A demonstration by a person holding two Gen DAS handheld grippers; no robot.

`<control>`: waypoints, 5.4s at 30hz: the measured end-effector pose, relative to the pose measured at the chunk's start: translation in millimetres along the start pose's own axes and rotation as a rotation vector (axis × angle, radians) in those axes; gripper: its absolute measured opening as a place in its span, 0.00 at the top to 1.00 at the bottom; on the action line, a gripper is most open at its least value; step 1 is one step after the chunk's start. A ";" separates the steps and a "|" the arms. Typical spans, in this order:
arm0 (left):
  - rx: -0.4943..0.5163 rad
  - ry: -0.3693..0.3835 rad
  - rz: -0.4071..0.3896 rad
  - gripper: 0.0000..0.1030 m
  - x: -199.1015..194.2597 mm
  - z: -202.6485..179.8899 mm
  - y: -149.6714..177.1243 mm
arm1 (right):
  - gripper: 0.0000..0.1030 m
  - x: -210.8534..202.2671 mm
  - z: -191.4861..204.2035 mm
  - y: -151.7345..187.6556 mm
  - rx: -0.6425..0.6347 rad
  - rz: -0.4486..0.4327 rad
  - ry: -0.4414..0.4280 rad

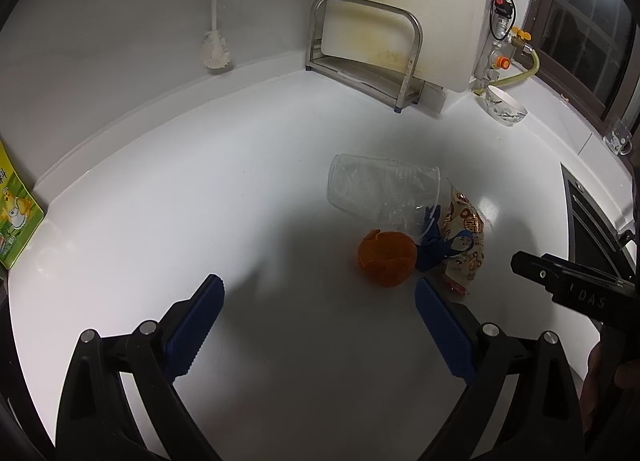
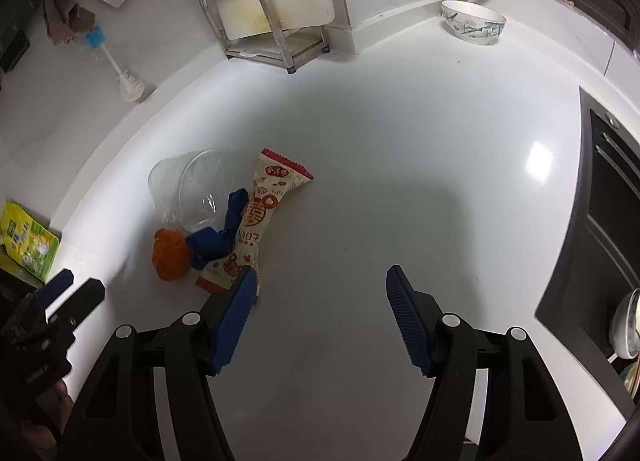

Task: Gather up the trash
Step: 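Grasp the red-and-white snack wrapper with the right tool, then grasp the orange peel with the left tool while the right tool holds the wrapper, then carry the snack wrapper and orange peel over the grey bin with both tools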

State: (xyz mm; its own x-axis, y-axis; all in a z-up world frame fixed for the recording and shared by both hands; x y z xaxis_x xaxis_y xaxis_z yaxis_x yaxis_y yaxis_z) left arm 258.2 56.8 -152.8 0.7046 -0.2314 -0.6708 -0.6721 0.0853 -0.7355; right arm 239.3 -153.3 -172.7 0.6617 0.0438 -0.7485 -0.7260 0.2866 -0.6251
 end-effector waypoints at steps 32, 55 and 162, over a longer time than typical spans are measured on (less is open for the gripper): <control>-0.009 0.009 0.031 0.08 14.3 2.9 1.8 | 0.70 53.2 35.8 -11.8 -0.017 0.066 -0.076; 0.042 0.054 0.071 0.08 61.4 -23.3 6.8 | 0.86 6.7 -11.6 2.3 0.056 0.007 -0.046; 0.139 0.171 0.032 0.92 -156.3 -222.4 151.0 | 0.86 -177.6 -130.8 200.7 -0.073 0.052 -0.143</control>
State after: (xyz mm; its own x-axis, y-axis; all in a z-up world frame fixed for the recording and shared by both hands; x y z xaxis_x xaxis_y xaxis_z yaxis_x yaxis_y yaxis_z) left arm -4.1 -109.6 -137.8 0.6268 -0.3862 -0.6767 -0.6473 0.2255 -0.7282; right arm -48.4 -228.7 -194.1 0.6393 0.1939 -0.7441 -0.7680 0.2102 -0.6050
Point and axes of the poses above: each gripper's, at about its wrist camera, not at the fingertips, and x roughly the way its jaws point, z to its left, y to its underside, the point moved 6 cm from there along x, roughly the way its jaws point, and after that the axes turned 10 degrees about -z, right-handed, at the moved point
